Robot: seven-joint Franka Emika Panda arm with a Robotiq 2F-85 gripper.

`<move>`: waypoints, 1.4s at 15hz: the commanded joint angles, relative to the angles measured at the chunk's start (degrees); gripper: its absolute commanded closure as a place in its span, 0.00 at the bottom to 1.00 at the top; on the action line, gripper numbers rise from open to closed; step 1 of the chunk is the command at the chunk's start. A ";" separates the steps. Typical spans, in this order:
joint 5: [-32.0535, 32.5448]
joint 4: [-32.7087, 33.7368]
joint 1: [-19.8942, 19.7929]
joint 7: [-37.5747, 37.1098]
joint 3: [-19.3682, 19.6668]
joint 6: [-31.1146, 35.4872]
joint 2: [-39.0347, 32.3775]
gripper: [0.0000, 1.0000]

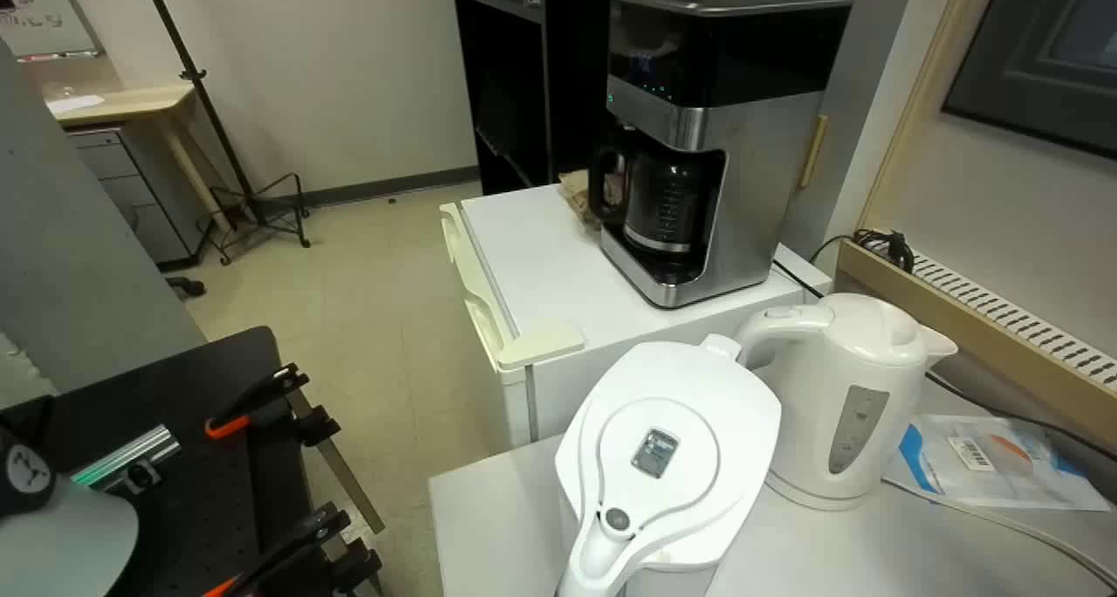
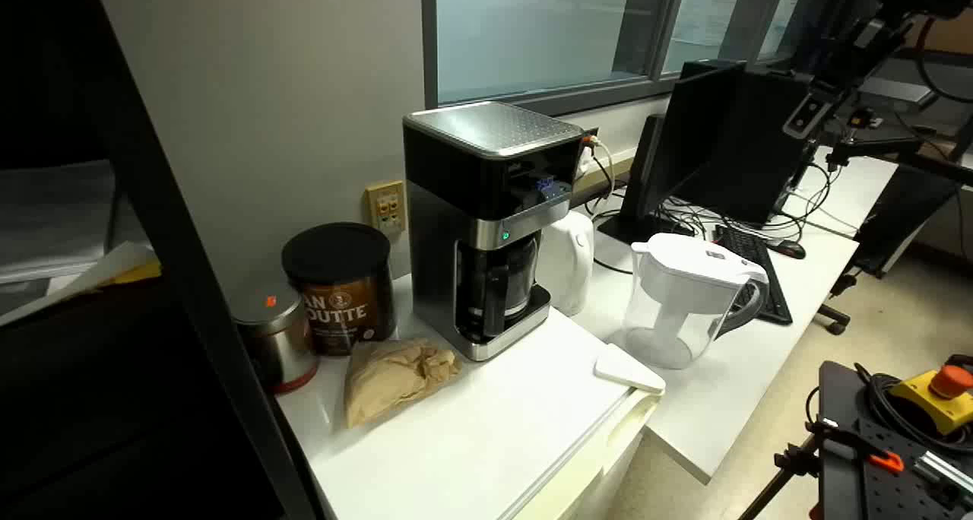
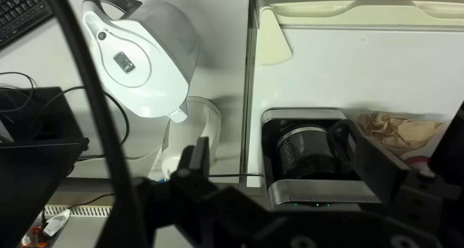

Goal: Press a button on the coffee maker

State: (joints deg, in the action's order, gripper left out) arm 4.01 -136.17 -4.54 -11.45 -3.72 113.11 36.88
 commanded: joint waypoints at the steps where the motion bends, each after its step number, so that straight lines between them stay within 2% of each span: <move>1: 0.20 0.14 0.36 -0.15 0.28 -0.13 -0.03 0.00; 11: 1.12 0.38 0.18 -0.55 -0.44 -0.23 -1.11 0.00; 19: 8.98 1.32 0.37 -3.35 -4.78 -0.63 -8.45 0.00; 20: 10.18 1.46 0.56 -3.76 -5.39 -0.60 -9.67 0.25; 21: 11.56 1.51 0.75 -4.26 -6.02 -0.42 -10.76 0.26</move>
State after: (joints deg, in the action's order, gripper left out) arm 11.94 -136.21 -4.30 -13.53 -8.05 113.08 29.78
